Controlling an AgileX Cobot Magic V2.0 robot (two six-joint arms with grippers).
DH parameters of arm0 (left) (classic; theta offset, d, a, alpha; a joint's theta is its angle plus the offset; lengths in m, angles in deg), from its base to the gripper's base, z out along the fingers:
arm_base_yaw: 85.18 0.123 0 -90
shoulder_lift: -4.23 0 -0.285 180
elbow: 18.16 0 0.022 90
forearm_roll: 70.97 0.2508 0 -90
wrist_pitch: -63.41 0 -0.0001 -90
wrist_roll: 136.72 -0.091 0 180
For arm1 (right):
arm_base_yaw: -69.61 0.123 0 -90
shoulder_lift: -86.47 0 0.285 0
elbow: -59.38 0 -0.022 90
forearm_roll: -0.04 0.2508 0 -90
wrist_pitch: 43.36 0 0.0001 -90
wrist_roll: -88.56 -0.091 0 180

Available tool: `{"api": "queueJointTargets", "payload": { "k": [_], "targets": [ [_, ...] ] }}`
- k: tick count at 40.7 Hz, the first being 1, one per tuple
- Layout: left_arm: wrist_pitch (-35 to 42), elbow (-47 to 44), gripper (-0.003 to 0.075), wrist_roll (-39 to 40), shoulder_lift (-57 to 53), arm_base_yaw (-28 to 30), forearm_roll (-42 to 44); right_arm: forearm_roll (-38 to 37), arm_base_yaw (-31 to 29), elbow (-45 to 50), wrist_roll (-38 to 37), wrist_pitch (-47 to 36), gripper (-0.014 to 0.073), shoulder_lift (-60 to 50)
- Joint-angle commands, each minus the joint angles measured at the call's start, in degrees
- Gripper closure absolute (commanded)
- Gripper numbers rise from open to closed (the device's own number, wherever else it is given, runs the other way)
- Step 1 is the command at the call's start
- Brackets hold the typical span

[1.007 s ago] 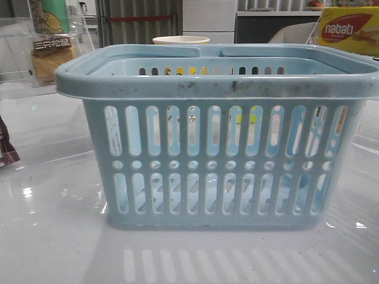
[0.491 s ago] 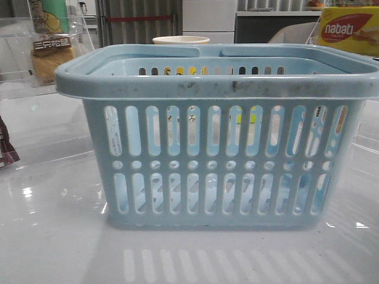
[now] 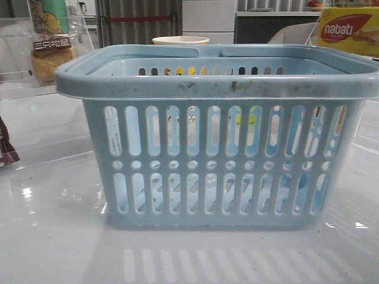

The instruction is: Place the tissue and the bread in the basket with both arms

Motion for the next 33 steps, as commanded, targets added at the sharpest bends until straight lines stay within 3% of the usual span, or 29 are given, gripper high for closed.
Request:
{"api": "queueJointTargets", "payload": {
  "k": [1, 9, 18, 21, 29, 33],
  "targets": [
    [4.46, 1.58, 0.0211, 0.2, 0.41, 0.01, -0.67, 7.75, 4.35, -2.13, 4.68, -0.72, 0.0396, -2.85],
    [4.46, 1.58, 0.0211, 0.2, 0.41, 0.01, -0.67, 9.5, 14.03, -2.01, 4.99, 0.93, 0.0396, -0.66],
    [4.46, 1.58, 0.0211, 0.2, 0.41, 0.01, -0.67, 9.5, 19.63, -2.01, 4.99, 2.31, 0.0387, 4.97],
    [4.46, 1.58, 0.0211, 0.2, 0.41, 0.01, -0.67, 9.5, 20.05, -2.01, 4.99, 3.01, 0.034, 6.86],
    [4.46, 1.58, 0.0211, 0.2, 0.41, 0.01, -0.67, 9.5, 20.05, -2.01, 4.99, 4.96, 0.0099, 10.52],
    [4.46, 1.58, 0.0211, 0.2, 0.41, 0.01, -0.67, 9.5, 20.05, -2.01, 4.99, 4.76, 0.0064, 10.8]
  ]
}}
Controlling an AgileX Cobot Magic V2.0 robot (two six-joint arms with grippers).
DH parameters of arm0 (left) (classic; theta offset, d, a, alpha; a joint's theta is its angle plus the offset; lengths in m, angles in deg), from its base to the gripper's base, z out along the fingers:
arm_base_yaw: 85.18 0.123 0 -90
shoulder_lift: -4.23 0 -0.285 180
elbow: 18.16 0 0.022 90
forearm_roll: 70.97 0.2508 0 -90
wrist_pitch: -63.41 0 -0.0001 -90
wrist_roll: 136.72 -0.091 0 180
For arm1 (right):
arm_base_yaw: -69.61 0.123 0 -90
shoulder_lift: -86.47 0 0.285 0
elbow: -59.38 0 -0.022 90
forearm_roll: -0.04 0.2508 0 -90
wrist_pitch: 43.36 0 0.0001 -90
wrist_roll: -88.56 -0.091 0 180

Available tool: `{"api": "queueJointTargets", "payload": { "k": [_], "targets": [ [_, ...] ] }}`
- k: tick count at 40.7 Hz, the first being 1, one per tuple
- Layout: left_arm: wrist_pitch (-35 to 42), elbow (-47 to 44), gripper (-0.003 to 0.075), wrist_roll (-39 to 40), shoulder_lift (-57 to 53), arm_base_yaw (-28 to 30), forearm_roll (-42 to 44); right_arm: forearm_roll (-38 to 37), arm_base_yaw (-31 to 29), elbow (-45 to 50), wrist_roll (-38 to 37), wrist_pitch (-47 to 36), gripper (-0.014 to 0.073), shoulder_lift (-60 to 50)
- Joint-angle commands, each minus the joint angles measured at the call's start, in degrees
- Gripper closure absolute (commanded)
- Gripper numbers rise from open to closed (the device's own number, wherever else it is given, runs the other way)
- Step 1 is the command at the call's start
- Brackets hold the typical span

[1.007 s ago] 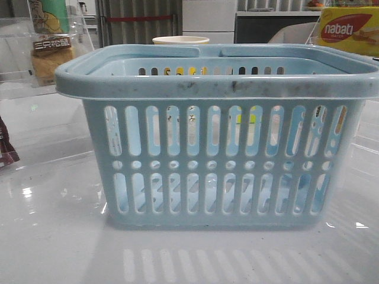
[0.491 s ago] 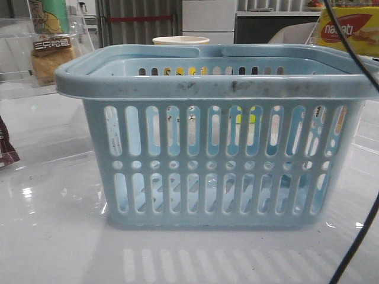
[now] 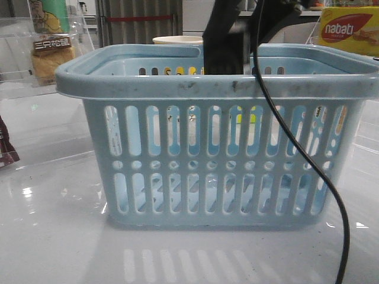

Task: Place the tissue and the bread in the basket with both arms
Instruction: 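Lower the black box into the blue basket and open the right gripper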

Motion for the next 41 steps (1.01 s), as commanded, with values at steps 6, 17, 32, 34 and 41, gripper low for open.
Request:
{"api": "queueJointTargets", "payload": {
  "k": [6, 17, 32, 34, 41],
  "targets": [
    [4.46, 1.58, 0.0211, 0.2, 0.41, 0.01, -0.67, 1.75, 0.02, -2.01, 0.52, -1.29, 0.0073, -3.8],
    [4.46, 1.58, 0.0211, 0.2, 0.41, 0.01, -0.67, 0.3, 0.02, -2.01, 0.58, 0.9, 0.0075, -11.4],
    [4.46, 1.58, 0.0211, 0.2, 0.41, 0.01, -0.67, -3.26, 0.02, 7.91, 0.58, -1.15, 0.0075, -28.82],
    [4.46, 1.58, 0.0211, 0.2, 0.41, 0.01, -0.67, -3.54, 0.02, 11.15, 0.58, -2.22, 0.0075, -31.72],
    [4.46, 1.58, 0.0211, 0.2, 0.41, 0.01, -0.67, -3.69, 0.02, 23.49, 0.58, -6.73, 0.0075, -42.86]
  ]
}}
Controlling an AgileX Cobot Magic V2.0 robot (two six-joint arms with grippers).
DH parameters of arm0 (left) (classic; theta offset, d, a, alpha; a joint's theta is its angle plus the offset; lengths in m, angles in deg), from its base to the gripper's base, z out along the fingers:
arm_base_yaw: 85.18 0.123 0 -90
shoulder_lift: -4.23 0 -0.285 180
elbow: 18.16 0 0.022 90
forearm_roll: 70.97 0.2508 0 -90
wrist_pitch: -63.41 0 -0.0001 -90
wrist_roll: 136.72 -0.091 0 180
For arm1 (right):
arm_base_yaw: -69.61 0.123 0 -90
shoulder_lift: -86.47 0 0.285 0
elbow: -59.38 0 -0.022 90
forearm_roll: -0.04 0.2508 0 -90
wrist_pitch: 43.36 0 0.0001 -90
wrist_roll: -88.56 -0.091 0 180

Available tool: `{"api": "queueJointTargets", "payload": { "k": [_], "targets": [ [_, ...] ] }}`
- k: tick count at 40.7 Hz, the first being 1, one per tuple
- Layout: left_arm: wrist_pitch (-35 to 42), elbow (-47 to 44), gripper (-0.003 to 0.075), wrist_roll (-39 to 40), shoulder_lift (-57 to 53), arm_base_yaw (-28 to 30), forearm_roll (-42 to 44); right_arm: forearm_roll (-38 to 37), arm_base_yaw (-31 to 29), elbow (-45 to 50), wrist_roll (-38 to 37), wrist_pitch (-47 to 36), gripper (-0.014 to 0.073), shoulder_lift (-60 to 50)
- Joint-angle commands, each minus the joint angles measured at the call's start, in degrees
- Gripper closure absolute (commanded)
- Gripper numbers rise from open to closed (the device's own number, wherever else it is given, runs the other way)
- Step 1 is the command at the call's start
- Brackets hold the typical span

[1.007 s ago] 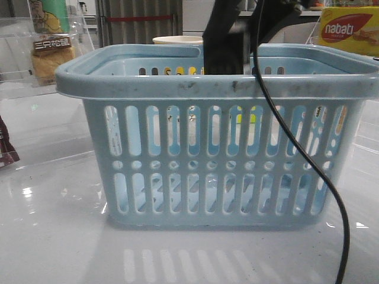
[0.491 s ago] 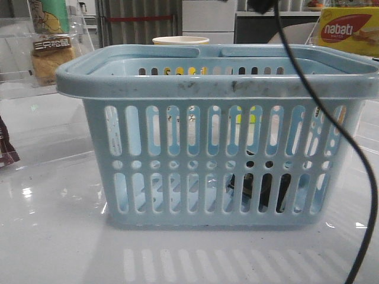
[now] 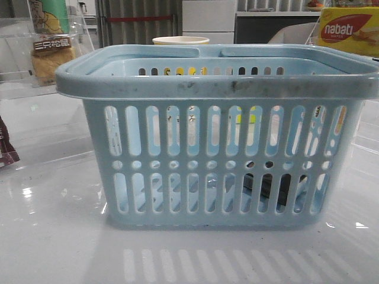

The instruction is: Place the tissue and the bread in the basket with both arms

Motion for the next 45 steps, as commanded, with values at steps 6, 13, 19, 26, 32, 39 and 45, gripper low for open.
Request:
{"api": "queueJointTargets", "payload": {
  "k": [6, 13, 19, 26, 32, 39, 45],
  "targets": [
    [5.57, 1.58, 0.0211, 0.2, 0.41, 0.01, -0.67, 0.83, 0.02, 13.13, 0.54, -9.02, 0.0075, -15.28],
    [9.01, 1.81, 0.0211, 0.11, 0.45, 0.01, -0.67, 0.83, 0.02, 21.19, 0.54, -11.33, 0.0075, -25.39],
    [9.17, 5.59, 0.0211, 0.11, 2.94, 0.01, -0.67, 0.83, -0.1, 23.18, 0.54, -11.9, 0.0075, -29.28],
    [7.42, 12.51, 0.021, 0.11, 10.84, 0.01, -0.67, 0.83, -0.1, 23.21, 0.54, -12.41, 0.0075, -29.6],
    [7.02, 18.68, 0.0196, 0.11, 20.6, 0.01, -0.82, 0.83, -0.1, 23.21, 0.54, -12.41, 0.0075, -29.6],
    [6.78, 25.64, 0.0148, 0.11, 32.49, 0.01, -2.43, 0.83, -0.1, 23.21, 0.54, -12.36, 0.0075, -29.6],
    [6.98, 32.29, 0.0148, 0.11, 42.65, 0.01, -3.69, 0.83, -0.1, 23.21, 0.54, -12.36, 0.0075, -29.6]
  ]
}}
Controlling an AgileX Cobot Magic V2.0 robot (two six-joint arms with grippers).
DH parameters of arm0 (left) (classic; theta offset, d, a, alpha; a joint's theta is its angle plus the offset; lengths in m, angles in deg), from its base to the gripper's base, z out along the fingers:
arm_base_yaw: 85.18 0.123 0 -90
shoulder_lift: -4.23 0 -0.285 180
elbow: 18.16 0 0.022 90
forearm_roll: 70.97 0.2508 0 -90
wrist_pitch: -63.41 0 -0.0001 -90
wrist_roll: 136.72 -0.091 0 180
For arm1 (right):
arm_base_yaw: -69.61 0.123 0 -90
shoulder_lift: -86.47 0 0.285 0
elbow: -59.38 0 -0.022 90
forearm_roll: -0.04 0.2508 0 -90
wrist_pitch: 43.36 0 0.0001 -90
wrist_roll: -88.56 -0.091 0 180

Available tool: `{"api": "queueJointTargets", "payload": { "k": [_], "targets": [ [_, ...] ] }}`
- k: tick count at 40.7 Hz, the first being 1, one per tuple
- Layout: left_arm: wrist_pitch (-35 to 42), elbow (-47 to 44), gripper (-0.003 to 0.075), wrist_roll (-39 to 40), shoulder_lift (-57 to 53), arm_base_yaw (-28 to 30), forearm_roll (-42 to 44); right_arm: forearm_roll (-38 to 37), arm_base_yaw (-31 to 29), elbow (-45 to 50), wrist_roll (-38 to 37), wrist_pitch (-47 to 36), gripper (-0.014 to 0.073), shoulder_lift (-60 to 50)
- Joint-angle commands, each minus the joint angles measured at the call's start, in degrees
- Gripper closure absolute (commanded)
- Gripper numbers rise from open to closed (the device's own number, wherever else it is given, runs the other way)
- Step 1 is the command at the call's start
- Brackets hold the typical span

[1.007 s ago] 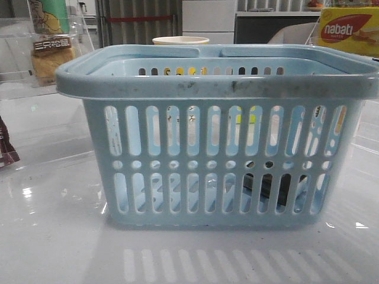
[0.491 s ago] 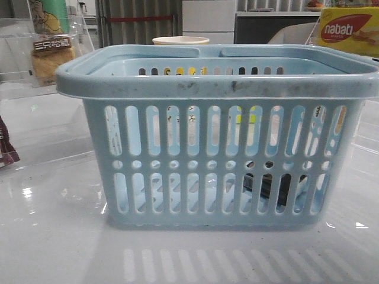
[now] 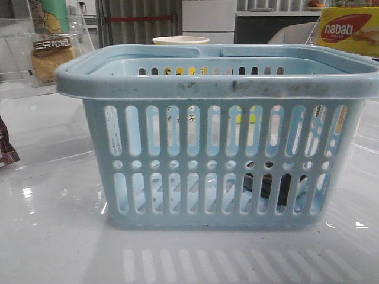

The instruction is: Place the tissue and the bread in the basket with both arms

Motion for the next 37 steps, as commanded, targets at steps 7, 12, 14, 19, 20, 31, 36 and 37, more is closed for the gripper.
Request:
{"api": "queueJointTargets", "payload": {
  "k": [7, 12, 14, 19, 20, 31, 36, 37],
  "targets": [
    [5.59, 12.75, 0.0148, 0.11, 12.94, 0.01, -2.31, 0.95, -0.1, -1.46, 0.45, -4.38, 0.0075, 0.07],
    [7.8, 17.27, 0.0148, 0.11, 19.04, 0.01, -2.08, 0.95, -0.1, -1.46, 0.45, -4.33, 0.0075, 0.07],
    [8.91, 19.06, 0.0148, 0.11, 21.07, 0.01, -1.84, 0.95, -0.1, -1.46, 0.45, -4.33, 0.0075, 0.07],
    [10.91, 22.35, 0.0148, 0.11, 25.29, 0.01, -1.84, 0.95, -0.1, -1.46, 0.45, -4.29, 0.0075, 0.07],
    [11.35, 22.93, 0.0148, 0.11, 25.99, 0.01, -1.84, 0.95, -0.1, -1.46, 0.45, -4.29, 0.0075, 0.07],
    [17.93, 26.3, 0.015, 0.11, 32.33, 0.01, -1.84, 0.95, -0.1, -1.46, 0.45, -4.29, 0.0075, 0.07],
    [20.45, 26.54, 0.015, 0.11, 33.85, 0.01, -1.84, 0.95, -0.1, -1.46, 0.45, -4.26, 0.0075, 0.07],
    [20.76, 26.54, 0.015, 0.11, 33.98, 0.01, -1.84, 0.95, -0.1, -1.46, 0.45, -4.26, 0.0075, 0.07]
  ]
}}
